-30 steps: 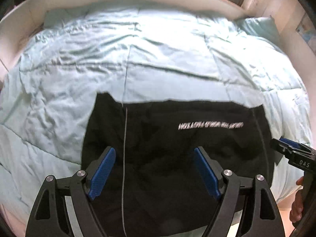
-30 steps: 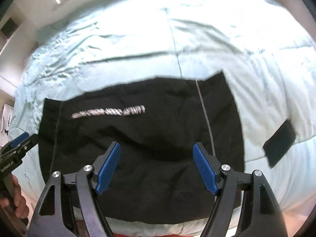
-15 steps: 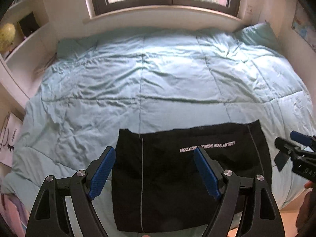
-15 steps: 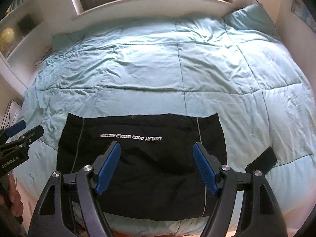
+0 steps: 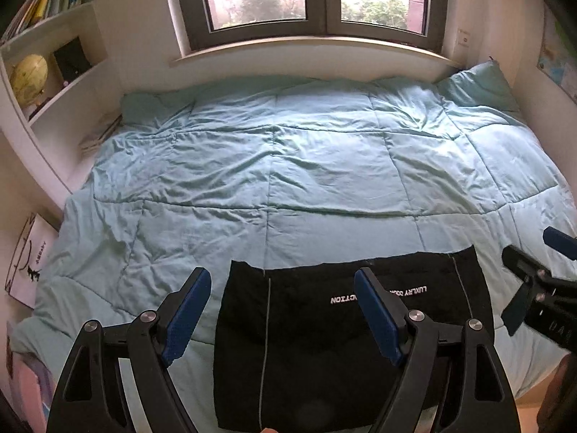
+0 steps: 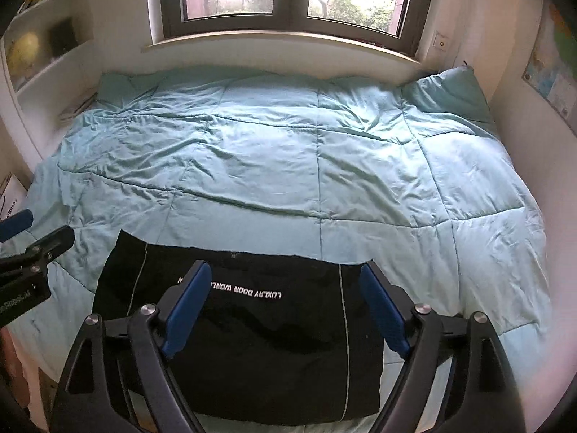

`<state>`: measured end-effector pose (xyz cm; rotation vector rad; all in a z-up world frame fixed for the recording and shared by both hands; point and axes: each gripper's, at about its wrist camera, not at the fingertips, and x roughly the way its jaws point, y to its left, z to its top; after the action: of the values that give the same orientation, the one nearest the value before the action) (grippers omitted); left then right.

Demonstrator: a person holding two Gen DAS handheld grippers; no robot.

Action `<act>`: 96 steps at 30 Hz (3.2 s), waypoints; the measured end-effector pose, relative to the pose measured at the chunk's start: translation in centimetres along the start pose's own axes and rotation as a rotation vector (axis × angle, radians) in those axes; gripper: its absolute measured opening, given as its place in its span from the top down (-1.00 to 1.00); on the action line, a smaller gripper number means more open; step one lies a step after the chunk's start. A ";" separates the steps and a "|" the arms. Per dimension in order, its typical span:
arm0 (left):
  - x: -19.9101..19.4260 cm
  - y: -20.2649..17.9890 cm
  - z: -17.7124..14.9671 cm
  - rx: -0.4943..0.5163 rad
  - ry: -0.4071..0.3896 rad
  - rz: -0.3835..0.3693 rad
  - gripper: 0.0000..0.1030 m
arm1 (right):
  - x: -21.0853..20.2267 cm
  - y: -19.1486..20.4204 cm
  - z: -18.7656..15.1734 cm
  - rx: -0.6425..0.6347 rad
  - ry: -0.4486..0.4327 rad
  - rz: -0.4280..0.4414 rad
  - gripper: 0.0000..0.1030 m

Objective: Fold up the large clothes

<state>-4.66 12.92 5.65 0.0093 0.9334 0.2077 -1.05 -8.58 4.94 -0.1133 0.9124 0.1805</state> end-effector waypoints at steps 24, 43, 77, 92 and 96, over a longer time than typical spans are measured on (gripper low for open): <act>2.6 -0.1 0.6 -0.022 0.078 0.002 -0.61 | 3.3 -0.7 1.0 0.047 0.084 0.037 -0.67; 4.2 -0.3 0.0 -0.016 0.133 -0.027 -0.61 | 4.2 -1.1 0.1 0.073 0.117 0.044 -0.67; 5.1 -0.1 -0.8 -0.005 0.151 0.019 -0.61 | 5.8 -0.5 -1.1 0.068 0.175 0.065 -0.67; 5.4 0.2 -0.6 -0.008 0.134 0.040 -0.61 | 7.0 -0.6 -1.3 0.053 0.201 0.065 -0.67; 5.3 0.0 -0.6 0.011 0.107 0.089 -0.61 | 7.0 -0.6 -1.2 0.051 0.201 0.062 -0.67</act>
<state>-2.10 13.87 1.02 0.0502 1.0419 0.2880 2.33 -8.64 -1.38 -0.0560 1.1205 0.2055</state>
